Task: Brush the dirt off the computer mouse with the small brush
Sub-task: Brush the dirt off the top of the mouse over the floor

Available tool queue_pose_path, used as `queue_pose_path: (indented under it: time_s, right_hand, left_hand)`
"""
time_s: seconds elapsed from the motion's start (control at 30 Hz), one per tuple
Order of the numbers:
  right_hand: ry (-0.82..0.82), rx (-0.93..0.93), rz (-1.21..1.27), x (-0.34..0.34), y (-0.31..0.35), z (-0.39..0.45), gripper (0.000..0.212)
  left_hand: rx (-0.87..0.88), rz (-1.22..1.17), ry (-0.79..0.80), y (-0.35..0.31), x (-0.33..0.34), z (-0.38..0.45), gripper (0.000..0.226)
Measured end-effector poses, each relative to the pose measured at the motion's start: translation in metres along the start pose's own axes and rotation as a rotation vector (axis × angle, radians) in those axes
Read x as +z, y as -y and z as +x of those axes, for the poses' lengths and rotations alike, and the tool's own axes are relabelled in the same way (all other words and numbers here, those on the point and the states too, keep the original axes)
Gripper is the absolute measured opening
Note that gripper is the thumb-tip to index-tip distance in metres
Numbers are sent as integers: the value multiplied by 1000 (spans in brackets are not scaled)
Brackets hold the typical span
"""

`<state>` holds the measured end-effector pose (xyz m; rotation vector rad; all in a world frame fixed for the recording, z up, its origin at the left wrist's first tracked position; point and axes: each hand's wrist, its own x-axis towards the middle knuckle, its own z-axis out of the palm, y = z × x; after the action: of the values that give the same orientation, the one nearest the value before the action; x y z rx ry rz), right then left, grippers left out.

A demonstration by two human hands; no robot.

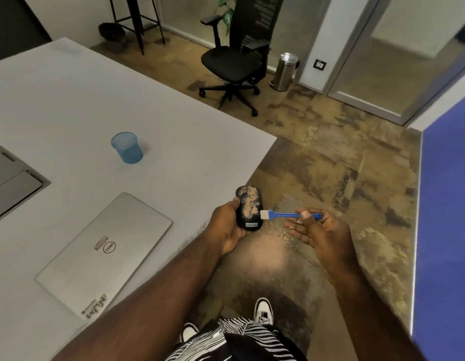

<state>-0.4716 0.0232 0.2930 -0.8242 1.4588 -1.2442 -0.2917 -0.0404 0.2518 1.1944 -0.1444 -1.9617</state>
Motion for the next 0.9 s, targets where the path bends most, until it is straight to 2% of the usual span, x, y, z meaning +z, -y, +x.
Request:
queue_pose_path:
  time_s: [0.43,0.63,0.9]
  right_hand:
    - [25,-202,-244,-80,25,47,22]
    - [44,-262,-283,-108,29,67,27]
    - [-10,-311,-323,-134,34,98,30]
  left_hand:
    - [11,15,-50,49,97,35,29]
    - [16,46,-65,60,129,53,41]
    - [22,53,-93,68,157,64,41]
